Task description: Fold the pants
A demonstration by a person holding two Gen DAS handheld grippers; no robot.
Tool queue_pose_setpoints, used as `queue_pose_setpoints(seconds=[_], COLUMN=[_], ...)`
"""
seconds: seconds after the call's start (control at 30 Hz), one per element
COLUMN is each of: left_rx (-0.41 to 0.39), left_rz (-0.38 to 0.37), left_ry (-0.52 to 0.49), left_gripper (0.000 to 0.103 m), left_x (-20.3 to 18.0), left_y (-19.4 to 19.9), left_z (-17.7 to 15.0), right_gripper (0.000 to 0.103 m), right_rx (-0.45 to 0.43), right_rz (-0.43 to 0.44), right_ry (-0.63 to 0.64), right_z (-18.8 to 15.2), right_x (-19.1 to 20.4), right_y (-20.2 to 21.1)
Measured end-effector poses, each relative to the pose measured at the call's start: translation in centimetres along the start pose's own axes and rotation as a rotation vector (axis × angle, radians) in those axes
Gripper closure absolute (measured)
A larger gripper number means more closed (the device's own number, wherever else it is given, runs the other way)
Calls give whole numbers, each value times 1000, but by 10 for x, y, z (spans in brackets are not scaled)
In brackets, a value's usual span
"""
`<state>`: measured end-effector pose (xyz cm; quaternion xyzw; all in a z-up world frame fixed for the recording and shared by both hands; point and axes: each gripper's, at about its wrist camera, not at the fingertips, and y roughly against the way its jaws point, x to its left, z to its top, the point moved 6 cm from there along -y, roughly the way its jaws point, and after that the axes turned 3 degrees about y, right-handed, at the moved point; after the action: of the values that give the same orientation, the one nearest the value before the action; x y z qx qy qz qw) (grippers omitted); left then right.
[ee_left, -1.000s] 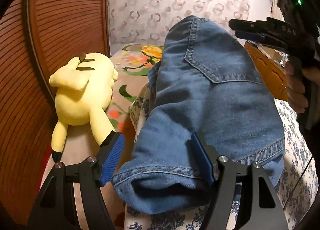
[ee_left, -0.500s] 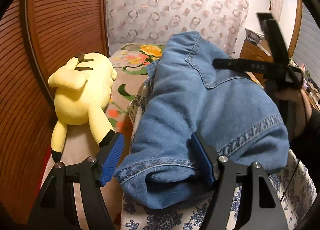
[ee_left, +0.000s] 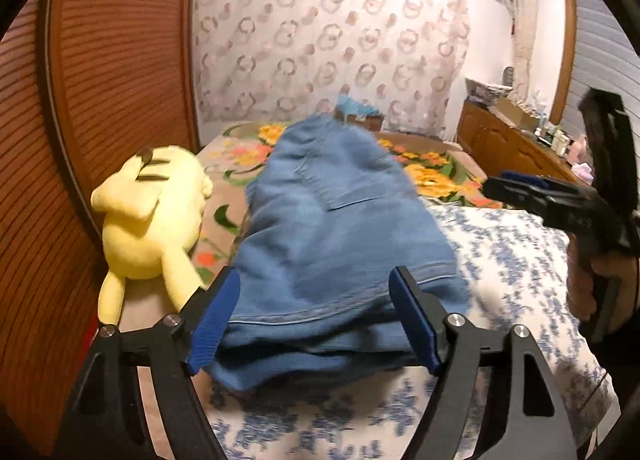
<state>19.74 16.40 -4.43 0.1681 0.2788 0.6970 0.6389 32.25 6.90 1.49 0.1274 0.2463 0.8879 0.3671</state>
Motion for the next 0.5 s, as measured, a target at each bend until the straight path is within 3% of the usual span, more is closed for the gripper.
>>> queue_pose_setpoints(seconds=[0.3, 0.5], left_rx=[-67, -94], left_rz=[-77, -125], left_ry=[-60, -106], left_gripper=[17, 13], left_x=[-69, -119], left_y=[38, 62], left_z=[2, -4], right_gripper=[28, 28], right_rx=[-99, -150], right_rz=[-109, -196], right_ry=[-41, -70], right_z=[-44, -71], right_x=[-9, -9], right_y=[125, 182])
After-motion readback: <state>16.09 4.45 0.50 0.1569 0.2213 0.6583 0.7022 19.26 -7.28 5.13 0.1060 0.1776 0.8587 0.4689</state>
